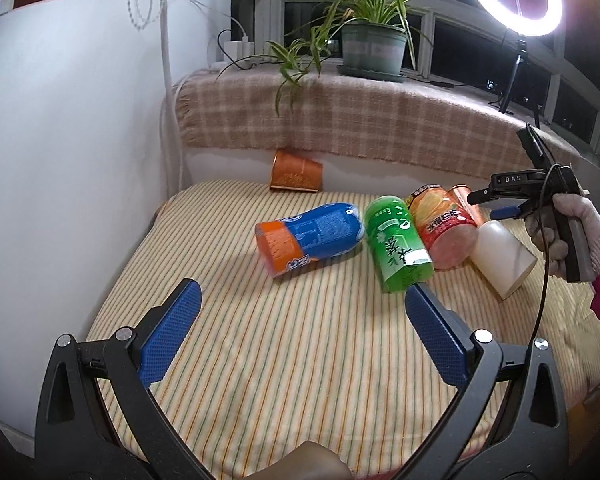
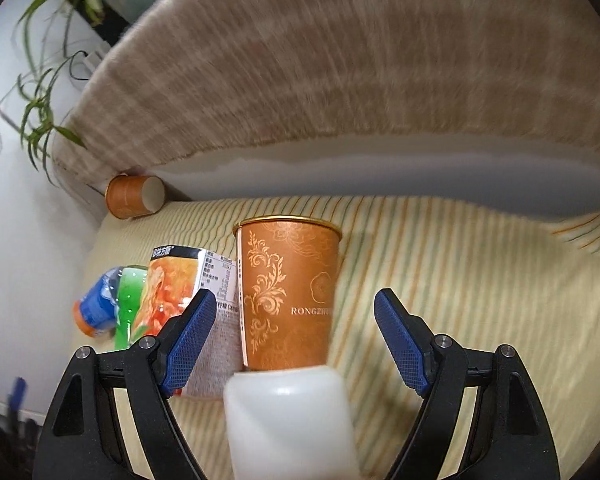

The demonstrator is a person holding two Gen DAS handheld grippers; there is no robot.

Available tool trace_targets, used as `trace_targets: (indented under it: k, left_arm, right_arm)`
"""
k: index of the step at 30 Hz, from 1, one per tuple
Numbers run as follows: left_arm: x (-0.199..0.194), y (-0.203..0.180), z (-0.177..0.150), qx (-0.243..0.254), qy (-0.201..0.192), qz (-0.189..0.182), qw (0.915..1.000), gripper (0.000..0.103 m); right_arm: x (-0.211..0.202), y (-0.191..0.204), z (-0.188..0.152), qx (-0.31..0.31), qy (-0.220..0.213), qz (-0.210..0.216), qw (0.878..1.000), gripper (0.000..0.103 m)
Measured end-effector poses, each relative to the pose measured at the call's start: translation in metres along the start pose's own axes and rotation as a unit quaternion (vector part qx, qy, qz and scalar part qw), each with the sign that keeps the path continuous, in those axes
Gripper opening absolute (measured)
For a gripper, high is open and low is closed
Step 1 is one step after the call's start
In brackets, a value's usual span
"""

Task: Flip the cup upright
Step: 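Move the right tool to the orange patterned cup and close on it, then lift the orange cup with the right tool and rotate it rim-up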

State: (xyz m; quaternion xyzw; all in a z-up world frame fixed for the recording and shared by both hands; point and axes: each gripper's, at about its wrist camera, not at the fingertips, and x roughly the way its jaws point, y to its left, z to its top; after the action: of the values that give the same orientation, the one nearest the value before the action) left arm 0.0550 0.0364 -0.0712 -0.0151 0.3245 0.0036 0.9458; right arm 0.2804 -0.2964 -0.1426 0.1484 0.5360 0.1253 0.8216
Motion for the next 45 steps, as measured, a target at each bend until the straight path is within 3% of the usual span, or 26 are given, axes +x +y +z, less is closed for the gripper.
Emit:
trace_targets:
  k: [8, 15, 19, 33, 45]
  left_arm:
    - [0.003, 0.005, -0.002, -0.003, 0.006, 0.004, 1.0000, 0.103]
    - [0.004, 0.008, -0.003, -0.007, 0.009, 0.008, 0.9999, 0.103]
    - [0.004, 0.008, -0.003, -0.007, 0.008, 0.010, 0.9999, 0.103]
    - [-0.005, 0.004, -0.003, -0.001, -0.001, 0.009, 1.0000, 0.103]
    - [-0.029, 0.003, -0.002, 0.000, -0.024, 0.005, 0.9997, 0.103]
  right_arm:
    - [0.022, -0.014, 0.007, 0.040, 0.046, 0.040, 0.997, 0.081]
    - [0.030, -0.015, 0.009, 0.051, 0.061, 0.081, 0.994, 0.060]
    - [0.033, -0.008, 0.010, 0.044, 0.053, 0.077, 0.995, 0.060]
    - [-0.012, -0.018, 0.015, 0.043, -0.032, 0.089, 0.995, 0.059]
    - [-0.084, 0.020, -0.007, 0.023, -0.103, 0.137, 0.985, 0.059]
